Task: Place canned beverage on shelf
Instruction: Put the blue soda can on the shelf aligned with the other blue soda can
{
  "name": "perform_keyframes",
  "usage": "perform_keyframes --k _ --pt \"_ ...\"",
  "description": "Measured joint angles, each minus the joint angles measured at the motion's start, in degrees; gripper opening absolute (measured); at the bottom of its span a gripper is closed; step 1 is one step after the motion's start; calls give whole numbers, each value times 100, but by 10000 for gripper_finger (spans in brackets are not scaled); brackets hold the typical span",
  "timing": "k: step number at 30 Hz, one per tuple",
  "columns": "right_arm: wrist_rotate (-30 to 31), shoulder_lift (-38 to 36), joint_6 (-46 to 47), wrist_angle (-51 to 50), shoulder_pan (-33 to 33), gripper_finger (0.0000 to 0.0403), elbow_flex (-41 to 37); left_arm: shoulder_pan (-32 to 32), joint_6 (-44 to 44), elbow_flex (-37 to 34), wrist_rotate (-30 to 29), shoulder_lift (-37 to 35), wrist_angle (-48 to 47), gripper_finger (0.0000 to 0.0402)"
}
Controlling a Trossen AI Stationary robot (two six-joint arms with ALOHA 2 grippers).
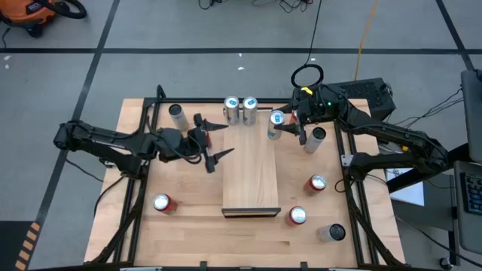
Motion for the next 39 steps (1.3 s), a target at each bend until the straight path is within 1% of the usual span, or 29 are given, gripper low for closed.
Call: perform_keyframes --k 4,10,17,24,30,36,39 --pt "4 0 14 100 -33 215 -63 -106 -216 -322 -7 -190 -25 360" --pt "-3 0 231 704 -159 215 -296 -170 -618 -705 -44 -246 307 360" --pt "4 78 479 1152 -323 215 -502 -313 -626 -803 -67 -246 420 360" --pt "1 582 813 1956 -447 215 -509 -313 -624 -803 -68 -246 426 360" --pt "5 865 837 2047 -562 215 -509 -316 -626 -803 -68 -246 414 360" --pt "2 931 772 2131 -669 215 -501 -315 -622 -803 -68 -246 408 360" --pt "-28 945 752 2132 -710 215 -357 -286 -600 -803 -70 -246 404 360"
